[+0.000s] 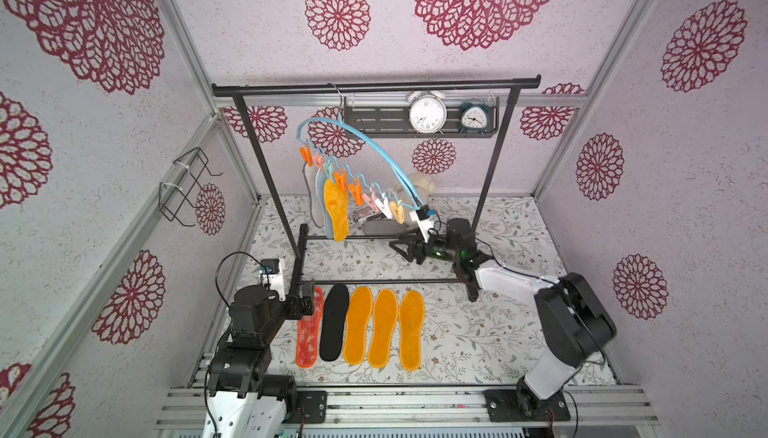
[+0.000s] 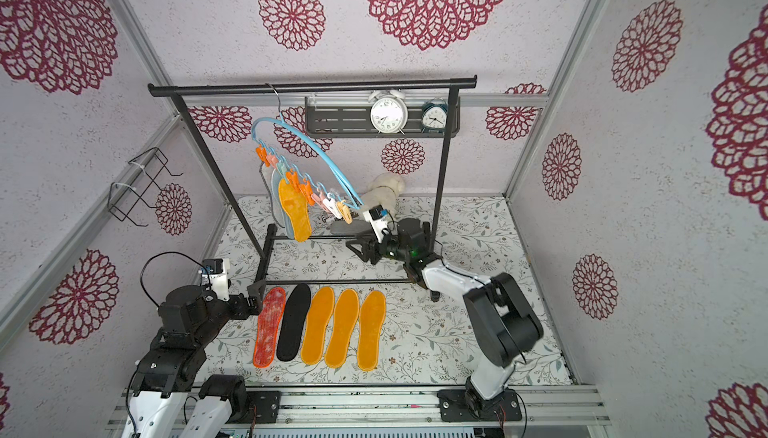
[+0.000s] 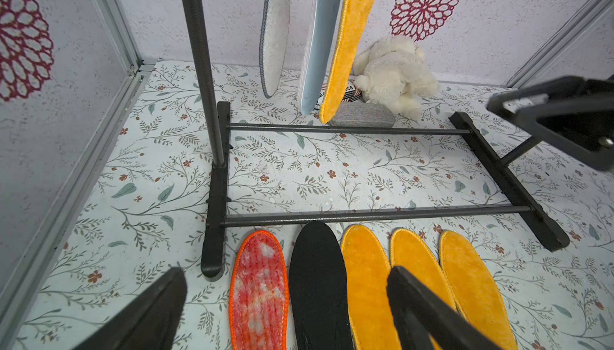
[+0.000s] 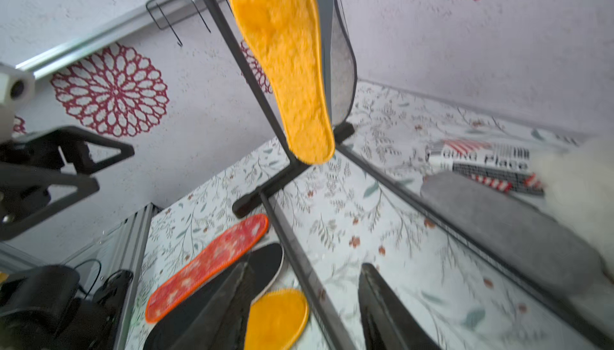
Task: Take the shoe insoles off the hanger
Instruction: Remove the insole from the hanger.
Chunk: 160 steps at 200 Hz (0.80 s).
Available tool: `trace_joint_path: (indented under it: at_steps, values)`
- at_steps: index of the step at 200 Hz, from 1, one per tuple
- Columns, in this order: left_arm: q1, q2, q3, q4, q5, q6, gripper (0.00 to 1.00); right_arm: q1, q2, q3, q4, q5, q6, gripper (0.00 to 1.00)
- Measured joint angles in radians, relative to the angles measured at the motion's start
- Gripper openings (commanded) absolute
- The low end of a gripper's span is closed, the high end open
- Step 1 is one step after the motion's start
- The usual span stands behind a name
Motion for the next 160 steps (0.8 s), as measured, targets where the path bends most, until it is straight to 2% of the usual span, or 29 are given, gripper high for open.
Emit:
trace_joint_path:
  at_steps: [42, 82, 108, 160]
  values:
    - [-0.003, 0.001, 0.000, -0.002, 0.003, 0.000, 0.97, -0.002, 0.325, 0.421, 0.079, -0.087, 0.094, 0.59]
    - [-0.009, 0.001, 0.000, -0.003, 0.006, 0.000, 0.97, 0.004, 0.551, 0.761, 0.080, -0.167, 0.158, 0.60]
    - [-0.014, 0.001, 0.000, -0.004, 0.010, 0.000, 0.97, 0.013, 0.633, 0.906, 0.060, -0.202, 0.181, 0.61]
    - [-0.025, 0.001, 0.000, -0.004, 0.010, 0.000, 0.97, 0.035, 0.702, 1.061, 0.054, -0.254, 0.236, 0.57]
